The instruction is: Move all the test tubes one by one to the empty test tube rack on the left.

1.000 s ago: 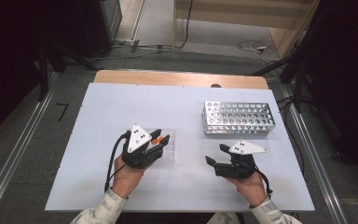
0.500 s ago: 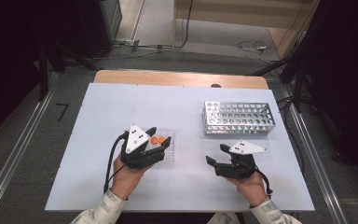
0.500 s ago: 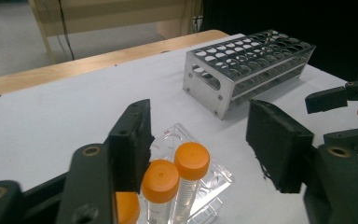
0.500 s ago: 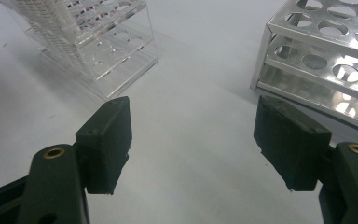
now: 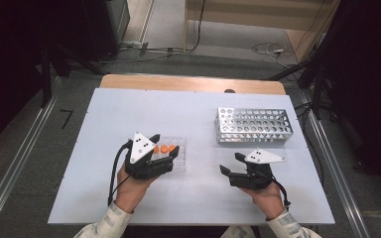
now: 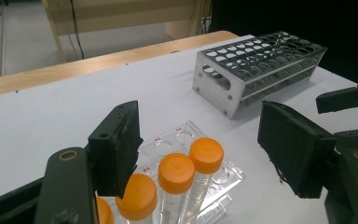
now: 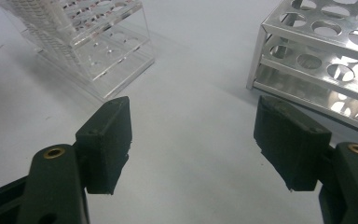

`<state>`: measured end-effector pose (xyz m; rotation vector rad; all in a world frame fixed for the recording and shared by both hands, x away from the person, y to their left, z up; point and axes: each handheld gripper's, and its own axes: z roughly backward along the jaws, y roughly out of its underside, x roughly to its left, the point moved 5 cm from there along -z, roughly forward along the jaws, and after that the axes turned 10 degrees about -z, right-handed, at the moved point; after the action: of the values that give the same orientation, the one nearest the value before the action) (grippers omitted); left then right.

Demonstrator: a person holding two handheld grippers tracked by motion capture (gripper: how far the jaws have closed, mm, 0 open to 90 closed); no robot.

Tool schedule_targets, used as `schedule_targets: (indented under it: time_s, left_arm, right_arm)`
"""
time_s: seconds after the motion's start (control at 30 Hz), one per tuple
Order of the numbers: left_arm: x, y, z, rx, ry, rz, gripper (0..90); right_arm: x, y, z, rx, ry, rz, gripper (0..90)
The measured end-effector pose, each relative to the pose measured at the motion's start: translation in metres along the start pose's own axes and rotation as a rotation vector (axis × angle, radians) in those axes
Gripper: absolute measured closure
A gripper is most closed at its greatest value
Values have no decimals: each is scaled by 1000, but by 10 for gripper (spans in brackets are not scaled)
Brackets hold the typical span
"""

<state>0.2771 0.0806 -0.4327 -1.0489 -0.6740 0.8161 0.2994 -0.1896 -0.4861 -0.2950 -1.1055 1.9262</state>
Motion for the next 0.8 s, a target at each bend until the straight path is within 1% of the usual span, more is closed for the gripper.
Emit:
schedule_targets:
  time_s: [0.03,0.07,0.17,0.27,0.47,0.57,0.8]
  left_arm:
    - [0,1,1,5,10,8,285]
    - [0,1,1,7,10,10,270]
    - [0,1,2,8,8,8,267]
    - [0,2,4,9,4,8,266]
    - [3,2,10,-5,-17,13,246]
    - [5,3,13,-6,-8,35,232]
    - [13,9,26,-17,-52,49,232]
  right_arm:
    - [0,0,0,0,0,0,266]
    - [-1,0,0,-2,-1,-2,266]
    - [-1,-1,1,-5,2,-4,266]
    - [-1,-1,1,-7,2,-4,266]
    - [-3,-2,3,-13,5,-9,266]
    - [-4,-1,4,-13,9,-11,266]
    - [-12,-2,10,-30,26,-26,267]
